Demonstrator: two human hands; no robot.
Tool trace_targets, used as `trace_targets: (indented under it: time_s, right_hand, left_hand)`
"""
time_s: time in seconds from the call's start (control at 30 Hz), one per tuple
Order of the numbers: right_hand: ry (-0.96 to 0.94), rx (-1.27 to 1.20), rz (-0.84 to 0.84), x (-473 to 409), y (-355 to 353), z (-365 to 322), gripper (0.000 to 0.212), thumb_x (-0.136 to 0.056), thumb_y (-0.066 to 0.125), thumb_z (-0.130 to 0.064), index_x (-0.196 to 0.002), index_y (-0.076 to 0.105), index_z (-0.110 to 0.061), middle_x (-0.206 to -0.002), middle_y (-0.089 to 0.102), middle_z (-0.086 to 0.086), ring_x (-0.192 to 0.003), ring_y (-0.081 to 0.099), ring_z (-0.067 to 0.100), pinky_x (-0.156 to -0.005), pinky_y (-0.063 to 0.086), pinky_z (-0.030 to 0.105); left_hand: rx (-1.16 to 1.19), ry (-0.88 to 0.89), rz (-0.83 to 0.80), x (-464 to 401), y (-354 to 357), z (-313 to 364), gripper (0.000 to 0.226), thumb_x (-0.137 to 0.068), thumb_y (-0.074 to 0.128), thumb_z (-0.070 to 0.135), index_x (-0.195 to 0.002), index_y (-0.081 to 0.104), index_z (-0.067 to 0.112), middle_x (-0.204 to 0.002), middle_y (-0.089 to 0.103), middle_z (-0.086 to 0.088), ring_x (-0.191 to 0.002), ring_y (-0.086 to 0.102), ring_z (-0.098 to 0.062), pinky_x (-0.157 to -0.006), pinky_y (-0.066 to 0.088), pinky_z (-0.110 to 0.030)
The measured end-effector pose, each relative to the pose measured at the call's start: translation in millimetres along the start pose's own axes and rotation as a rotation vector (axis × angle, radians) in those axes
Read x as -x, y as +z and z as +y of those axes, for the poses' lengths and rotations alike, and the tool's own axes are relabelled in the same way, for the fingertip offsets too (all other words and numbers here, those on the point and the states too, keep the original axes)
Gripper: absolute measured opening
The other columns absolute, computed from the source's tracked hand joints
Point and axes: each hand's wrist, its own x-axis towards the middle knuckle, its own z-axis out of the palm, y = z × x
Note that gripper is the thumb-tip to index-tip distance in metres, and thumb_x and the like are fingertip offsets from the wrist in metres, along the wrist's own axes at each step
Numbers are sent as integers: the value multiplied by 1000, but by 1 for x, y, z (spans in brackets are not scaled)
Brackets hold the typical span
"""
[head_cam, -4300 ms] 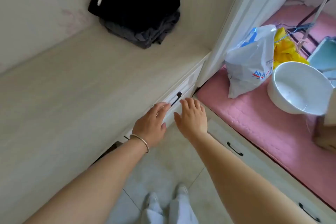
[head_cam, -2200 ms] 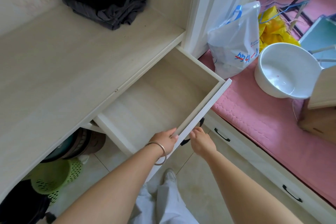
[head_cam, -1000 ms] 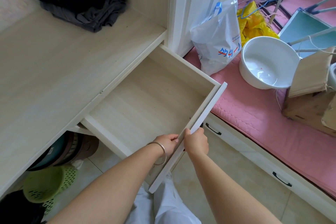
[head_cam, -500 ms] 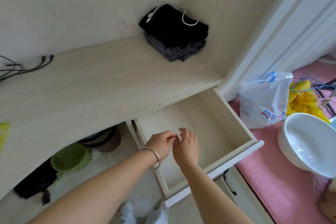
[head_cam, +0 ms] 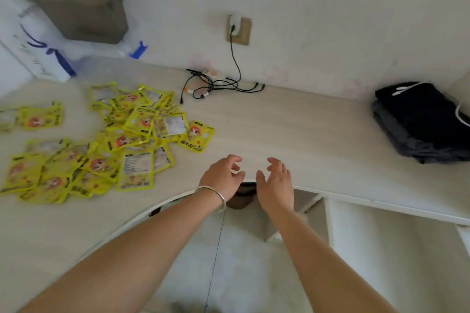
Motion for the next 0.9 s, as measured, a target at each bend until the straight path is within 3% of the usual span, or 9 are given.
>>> trace_targets:
  time_s: [0.13, 0.47, 0.73, 0.9]
  right_hand:
    - [-54, 7, -80, 9, 57, -66, 43, -95, 45, -28, -137, 37, -18, -132, 50, -1, -126, 40, 18, -95, 38, 31]
    - [-209, 82, -348, 25, 180, -194, 52, -93, 50, -29, -141, 34, -16, -140, 44, 5, -133, 35, 24, -108, 33, 38]
    - [-343, 156, -573, 10, 253, -255, 53, -92, 53, -26, -141, 35, -14, -141, 39, 8, -132, 37, 27, -105, 36, 39]
    - [-547, 261, -648, -5, 301, -285, 50, -92, 53, -25, -139, 40, -17, -138, 42, 7, -130, 37, 26, -104, 37, 36]
  left_hand:
    - [-110, -54, 34, 10, -64, -71, 53, -81, 64, 41, -129, 45, 28, -119, 58, 7, -105, 60, -15, -90, 50, -36]
    - [-110, -304, 164, 25, -190, -214, 55, -83, 63, 40, -133, 43, 26, -125, 57, 3, -112, 59, -20, -93, 49, -38]
    - [-6, -582, 219, 19, -226, -292, 60, -80, 64, 40, -135, 41, 27, -132, 51, -2, -116, 56, -24, -96, 47, -41]
    - [14, -787, 311, 11, -246, -341, 59, -80, 66, 34, -134, 45, 23, -140, 40, -9, -127, 44, -29, -102, 43, -41]
